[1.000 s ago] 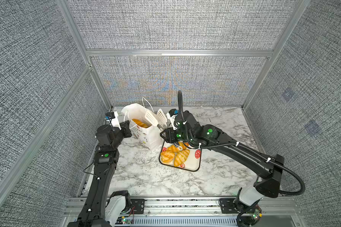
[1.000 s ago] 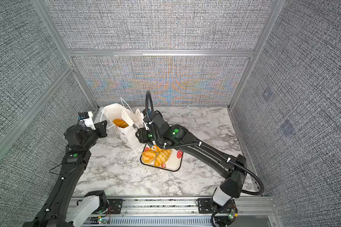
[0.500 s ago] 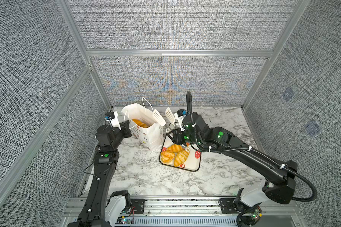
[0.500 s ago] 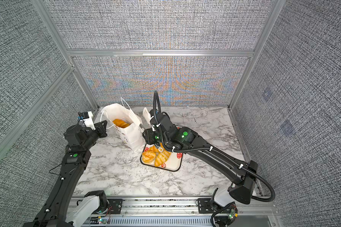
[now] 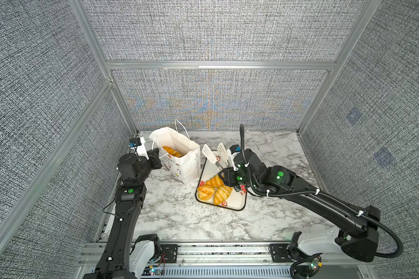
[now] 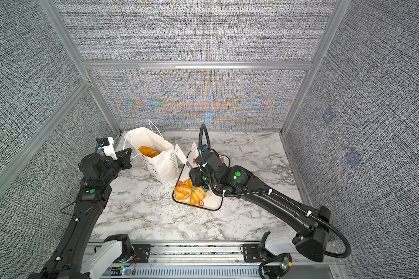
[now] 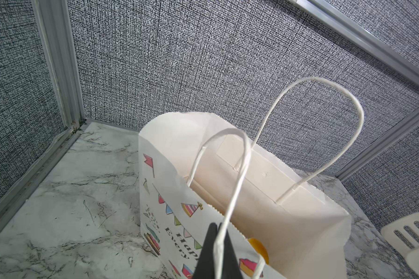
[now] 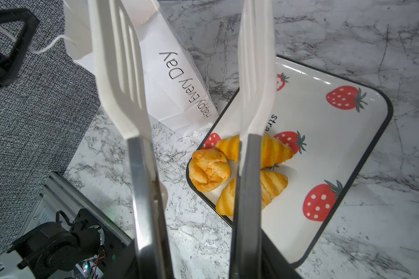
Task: Pack bread into a paper bag
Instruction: Pick up the bread from the tray.
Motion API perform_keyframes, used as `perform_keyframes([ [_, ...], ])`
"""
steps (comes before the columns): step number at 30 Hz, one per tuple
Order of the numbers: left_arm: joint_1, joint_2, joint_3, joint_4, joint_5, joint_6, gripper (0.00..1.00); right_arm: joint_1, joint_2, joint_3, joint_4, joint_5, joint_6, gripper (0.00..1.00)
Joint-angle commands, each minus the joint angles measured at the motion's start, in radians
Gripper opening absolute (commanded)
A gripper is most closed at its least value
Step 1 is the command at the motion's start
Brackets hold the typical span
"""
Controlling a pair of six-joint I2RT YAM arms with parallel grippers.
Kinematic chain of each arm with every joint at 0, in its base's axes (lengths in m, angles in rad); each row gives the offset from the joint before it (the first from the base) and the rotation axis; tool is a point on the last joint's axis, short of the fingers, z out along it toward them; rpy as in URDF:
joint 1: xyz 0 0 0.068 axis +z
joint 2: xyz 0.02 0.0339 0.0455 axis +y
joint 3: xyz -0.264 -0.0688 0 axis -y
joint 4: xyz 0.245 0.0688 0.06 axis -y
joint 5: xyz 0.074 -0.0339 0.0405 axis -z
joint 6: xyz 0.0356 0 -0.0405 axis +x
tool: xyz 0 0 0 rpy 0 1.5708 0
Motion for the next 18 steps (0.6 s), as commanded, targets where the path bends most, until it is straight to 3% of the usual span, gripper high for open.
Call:
perform_keyframes([
  [1,0.0,0.001,-0.002,0.029,0.004,0.005,0.0,0.001,-0.022,-0.04,0.024,0.011,0.052,0.54],
  [18,0.001,0.007,-0.001,0.03,0.009,0.003,0.0,-0.002,-0.099,-0.255,0.02,-0.066,0.171,0.55],
])
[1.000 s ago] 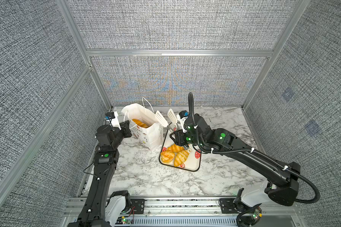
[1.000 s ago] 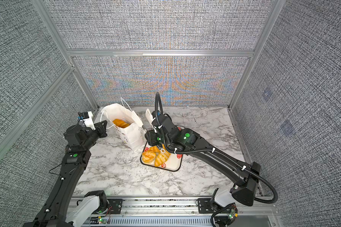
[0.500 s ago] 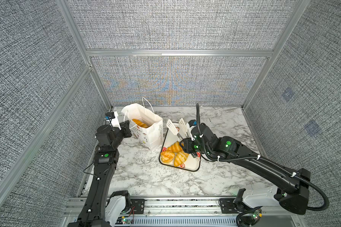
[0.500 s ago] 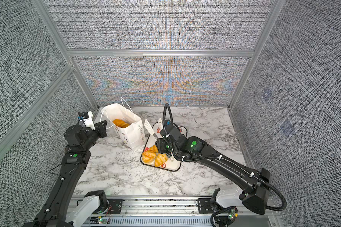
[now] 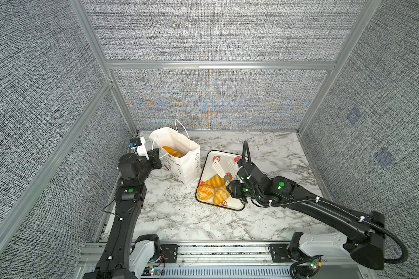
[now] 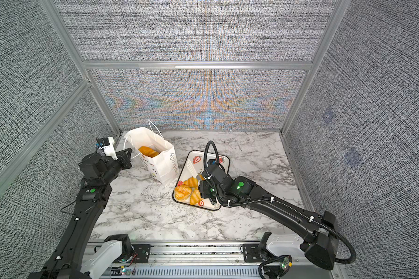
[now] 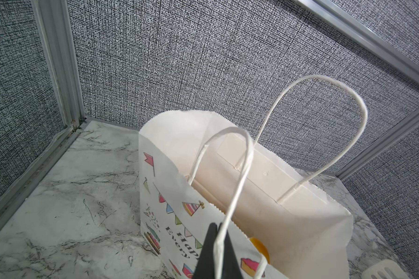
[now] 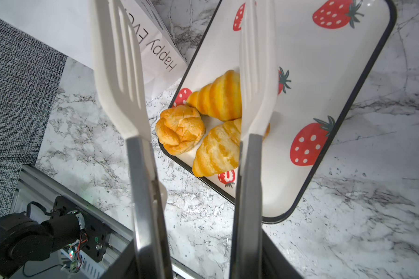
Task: Pack bread into a paper bag
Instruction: Pick up the bread from the tray.
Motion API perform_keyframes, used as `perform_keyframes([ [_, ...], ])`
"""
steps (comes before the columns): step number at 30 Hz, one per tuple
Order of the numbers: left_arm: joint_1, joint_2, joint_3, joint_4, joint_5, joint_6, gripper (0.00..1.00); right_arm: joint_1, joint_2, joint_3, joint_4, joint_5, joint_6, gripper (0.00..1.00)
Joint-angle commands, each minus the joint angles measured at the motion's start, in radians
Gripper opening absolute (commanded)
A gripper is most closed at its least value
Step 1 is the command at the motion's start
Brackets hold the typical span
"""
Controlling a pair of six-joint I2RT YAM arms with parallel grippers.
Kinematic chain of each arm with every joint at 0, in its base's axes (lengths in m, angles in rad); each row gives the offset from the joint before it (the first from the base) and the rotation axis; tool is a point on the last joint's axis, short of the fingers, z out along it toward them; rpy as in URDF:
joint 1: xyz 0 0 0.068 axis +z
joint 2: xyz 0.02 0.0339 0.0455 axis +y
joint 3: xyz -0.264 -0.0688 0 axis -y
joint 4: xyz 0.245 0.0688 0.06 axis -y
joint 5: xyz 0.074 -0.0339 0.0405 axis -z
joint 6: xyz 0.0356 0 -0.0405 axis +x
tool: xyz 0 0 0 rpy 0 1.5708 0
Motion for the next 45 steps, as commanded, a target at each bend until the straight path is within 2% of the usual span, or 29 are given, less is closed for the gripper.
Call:
perform_keyframes([
  [1,0.0,0.001,-0.002,0.03,0.009,0.002,0.0,0.0,-0.007,-0.023,0.023,-0.039,0.049,0.55],
  [21,0.0,0.004,0.001,0.028,0.013,0.002,0.0,0.001,-0.091,-0.25,0.064,-0.143,0.168,0.55],
  [45,0.0,0.013,-0.001,0.033,0.023,-0.005,0.0,0.0,-0.086,-0.314,0.126,-0.213,0.211,0.55],
])
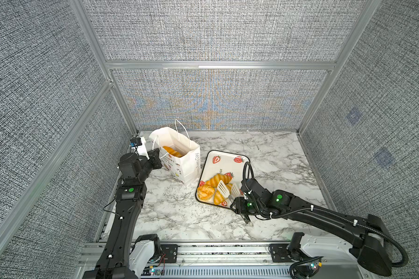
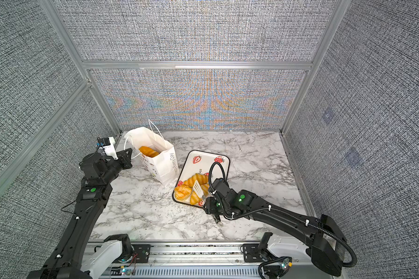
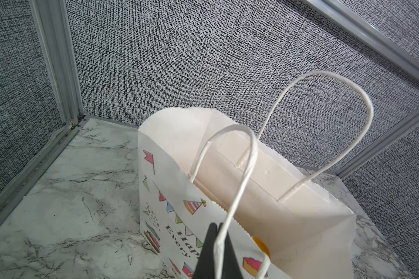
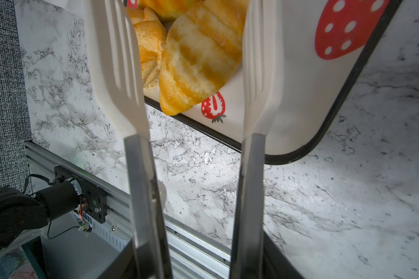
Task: Pack bread into a paper bag
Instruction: Pick up the bread from the tray.
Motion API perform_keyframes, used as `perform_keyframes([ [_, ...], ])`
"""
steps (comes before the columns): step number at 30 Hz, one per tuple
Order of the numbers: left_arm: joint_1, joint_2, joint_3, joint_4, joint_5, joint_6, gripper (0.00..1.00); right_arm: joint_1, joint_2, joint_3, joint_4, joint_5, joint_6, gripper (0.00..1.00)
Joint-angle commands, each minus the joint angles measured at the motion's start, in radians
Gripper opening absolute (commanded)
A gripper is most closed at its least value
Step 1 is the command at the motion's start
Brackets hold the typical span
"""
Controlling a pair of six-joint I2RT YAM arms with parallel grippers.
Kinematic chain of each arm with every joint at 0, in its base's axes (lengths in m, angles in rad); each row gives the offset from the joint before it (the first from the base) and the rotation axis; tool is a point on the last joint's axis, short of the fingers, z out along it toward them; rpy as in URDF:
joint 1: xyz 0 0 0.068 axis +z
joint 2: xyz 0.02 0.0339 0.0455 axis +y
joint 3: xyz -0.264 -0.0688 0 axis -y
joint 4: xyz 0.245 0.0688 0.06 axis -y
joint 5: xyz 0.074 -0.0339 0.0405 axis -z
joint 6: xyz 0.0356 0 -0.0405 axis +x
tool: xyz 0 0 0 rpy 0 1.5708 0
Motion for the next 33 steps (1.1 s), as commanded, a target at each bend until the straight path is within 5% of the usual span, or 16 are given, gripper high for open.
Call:
perform_keyframes([
  [1,0.0,0.003,-0.002,0.032,0.019,-0.004,0.0,0.0,-0.009,-0.007,0.022,-0.006,0.023,0.55],
  [33,0.0,-0.001,-0.001,0.029,0.016,-0.001,0.0,-0.001,0.04,-0.029,0.079,-0.016,0.026,0.55],
])
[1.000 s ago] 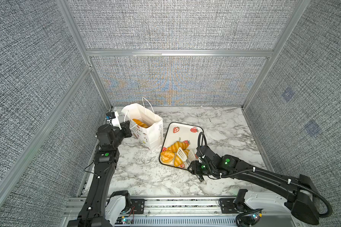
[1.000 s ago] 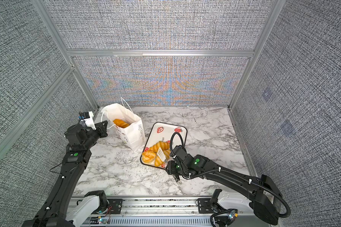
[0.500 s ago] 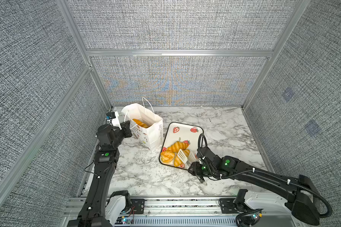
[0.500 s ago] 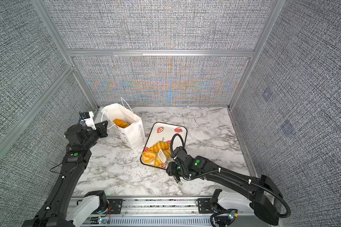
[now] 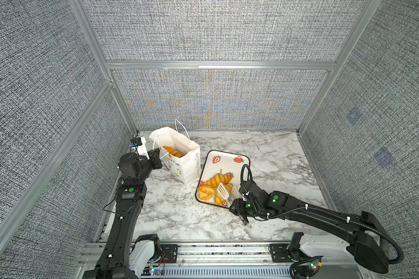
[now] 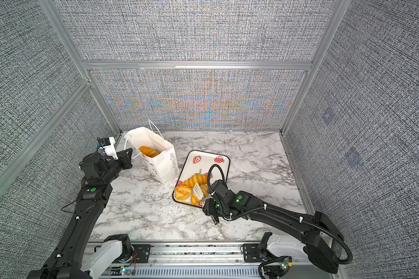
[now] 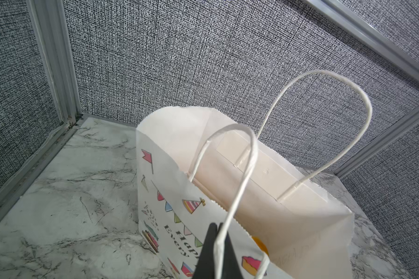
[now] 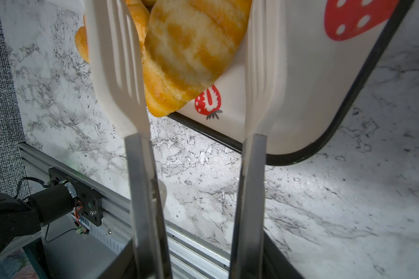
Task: Pack bread into a paper bag
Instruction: Pick up the bread from the tray.
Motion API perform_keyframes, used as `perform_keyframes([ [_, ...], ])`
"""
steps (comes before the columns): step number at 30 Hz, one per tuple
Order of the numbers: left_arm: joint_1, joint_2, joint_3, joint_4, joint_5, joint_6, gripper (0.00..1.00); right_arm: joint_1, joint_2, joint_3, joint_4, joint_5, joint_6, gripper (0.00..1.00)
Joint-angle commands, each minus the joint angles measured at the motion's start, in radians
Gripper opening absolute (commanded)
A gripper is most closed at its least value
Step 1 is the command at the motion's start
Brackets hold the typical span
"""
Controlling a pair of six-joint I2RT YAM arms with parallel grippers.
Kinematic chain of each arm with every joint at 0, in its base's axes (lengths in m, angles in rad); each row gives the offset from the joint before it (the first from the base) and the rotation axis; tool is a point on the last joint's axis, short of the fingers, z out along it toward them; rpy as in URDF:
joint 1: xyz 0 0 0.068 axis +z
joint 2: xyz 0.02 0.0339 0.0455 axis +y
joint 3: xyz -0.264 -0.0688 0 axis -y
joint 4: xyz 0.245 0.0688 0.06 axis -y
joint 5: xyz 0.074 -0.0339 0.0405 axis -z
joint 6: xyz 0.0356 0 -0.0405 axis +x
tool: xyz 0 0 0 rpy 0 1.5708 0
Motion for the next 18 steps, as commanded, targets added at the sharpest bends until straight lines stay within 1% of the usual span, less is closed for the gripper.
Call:
perform_keyframes([
  [1,0.0,-0.002,-0.001,0.029,0.01,0.002,0.0,0.0,0.002,0.003,0.026,0.004,0.003,0.55],
  [13,0.0,-0.004,-0.001,0.029,0.01,0.001,0.0,-0.004,-0.007,0.012,-0.039,0.02,0.005,0.55],
  [18,0.0,-0.003,-0.002,0.029,0.012,0.002,0.0,-0.006,-0.013,0.013,-0.031,0.016,0.003,0.55],
])
